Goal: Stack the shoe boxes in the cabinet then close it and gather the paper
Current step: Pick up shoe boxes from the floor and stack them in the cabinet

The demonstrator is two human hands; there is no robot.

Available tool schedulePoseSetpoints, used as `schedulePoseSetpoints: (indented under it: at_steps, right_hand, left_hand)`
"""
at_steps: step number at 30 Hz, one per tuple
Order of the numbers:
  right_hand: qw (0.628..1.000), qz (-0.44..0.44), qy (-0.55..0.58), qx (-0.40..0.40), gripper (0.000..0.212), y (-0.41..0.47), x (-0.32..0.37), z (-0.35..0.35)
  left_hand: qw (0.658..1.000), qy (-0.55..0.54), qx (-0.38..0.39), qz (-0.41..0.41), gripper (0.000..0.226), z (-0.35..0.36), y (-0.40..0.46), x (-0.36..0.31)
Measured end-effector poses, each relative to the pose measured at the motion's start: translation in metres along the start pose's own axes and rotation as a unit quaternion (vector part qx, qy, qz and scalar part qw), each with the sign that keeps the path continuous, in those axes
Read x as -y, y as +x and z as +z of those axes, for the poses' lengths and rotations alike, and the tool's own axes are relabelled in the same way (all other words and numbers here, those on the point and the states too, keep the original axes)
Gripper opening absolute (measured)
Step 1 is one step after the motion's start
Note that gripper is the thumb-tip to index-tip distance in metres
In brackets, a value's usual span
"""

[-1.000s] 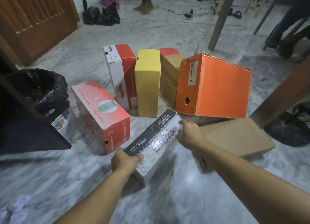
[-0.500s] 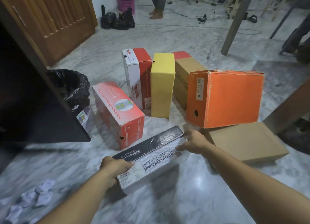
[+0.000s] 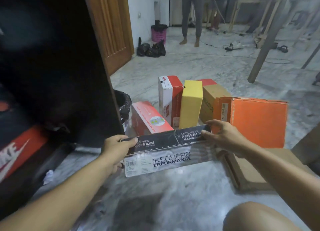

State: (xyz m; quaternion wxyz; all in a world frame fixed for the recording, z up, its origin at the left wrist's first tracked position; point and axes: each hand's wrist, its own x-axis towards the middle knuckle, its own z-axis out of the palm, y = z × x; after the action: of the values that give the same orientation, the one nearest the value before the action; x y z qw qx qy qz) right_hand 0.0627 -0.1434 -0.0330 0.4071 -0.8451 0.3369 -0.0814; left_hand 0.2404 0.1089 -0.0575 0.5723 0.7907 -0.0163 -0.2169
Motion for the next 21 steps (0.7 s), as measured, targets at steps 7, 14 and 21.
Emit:
schedulePoseSetpoints:
  at_steps: [7,14,21]
  right_hand:
    - [0.993,-0.039,0.081,-0.071,0.017,-0.039,0.076,-0.005]
    - [0.99,-0.088,0.105,-0.041,0.017,-0.069,0.145,0.007]
    - [0.969,-0.176,0.171,-0.026,0.013,-0.085,0.22,0.029]
  left_hand:
    - [0.993,-0.036,-0.094,0.062,0.024,-0.072,-0.042,-0.045]
    - [0.98,-0.121,-0.137,0.084,0.024,-0.146,-0.088,-0.065]
    - [0.951,-0.211,-0.179,0.141,0.036,-0.222,-0.121,-0.096]
